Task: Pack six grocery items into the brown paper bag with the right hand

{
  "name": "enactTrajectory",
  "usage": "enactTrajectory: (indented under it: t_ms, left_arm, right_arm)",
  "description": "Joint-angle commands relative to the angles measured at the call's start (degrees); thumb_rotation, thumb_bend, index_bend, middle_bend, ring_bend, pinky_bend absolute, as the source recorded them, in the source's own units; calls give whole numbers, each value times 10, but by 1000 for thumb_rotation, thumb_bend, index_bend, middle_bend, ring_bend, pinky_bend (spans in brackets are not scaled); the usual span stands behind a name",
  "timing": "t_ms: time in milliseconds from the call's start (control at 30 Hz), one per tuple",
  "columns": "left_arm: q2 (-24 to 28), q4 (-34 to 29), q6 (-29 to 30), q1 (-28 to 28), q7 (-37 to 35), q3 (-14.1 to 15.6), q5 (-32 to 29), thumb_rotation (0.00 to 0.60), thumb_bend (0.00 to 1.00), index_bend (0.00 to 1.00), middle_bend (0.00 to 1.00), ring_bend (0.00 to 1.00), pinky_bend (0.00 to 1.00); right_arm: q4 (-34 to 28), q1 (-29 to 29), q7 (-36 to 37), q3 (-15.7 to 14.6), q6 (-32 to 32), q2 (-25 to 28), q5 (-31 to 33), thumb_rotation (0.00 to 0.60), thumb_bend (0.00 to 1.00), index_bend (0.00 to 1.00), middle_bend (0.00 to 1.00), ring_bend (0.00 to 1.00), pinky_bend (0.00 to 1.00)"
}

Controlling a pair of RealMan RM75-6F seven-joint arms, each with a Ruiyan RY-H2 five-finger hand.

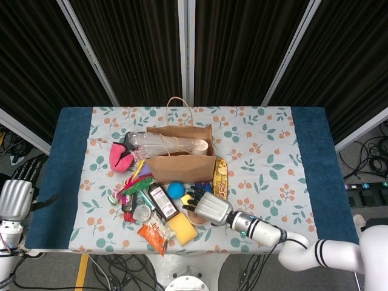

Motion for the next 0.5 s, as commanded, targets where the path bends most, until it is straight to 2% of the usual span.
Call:
enactTrajectory:
  t_ms: [33,367,500]
  left_arm:
    - [-1,2,0,1,-2,0,0,600,142,146,199,149,226]
    - [-2,5,2,3,-8,0,-1,600,142,146,199,149,226]
    - [1,-2,4,1,-7,0,3,600,142,146,199,149,225]
  right_arm:
    - [6,0,-6,-3,6,-6,2,600,12,264,274,141,15]
    - [13,-9,-13,-7,59,-20,-7,600,109,486,408,291,136]
    - [-18,-11,-11,2,98,5,-24,600,117,508,424,306,150]
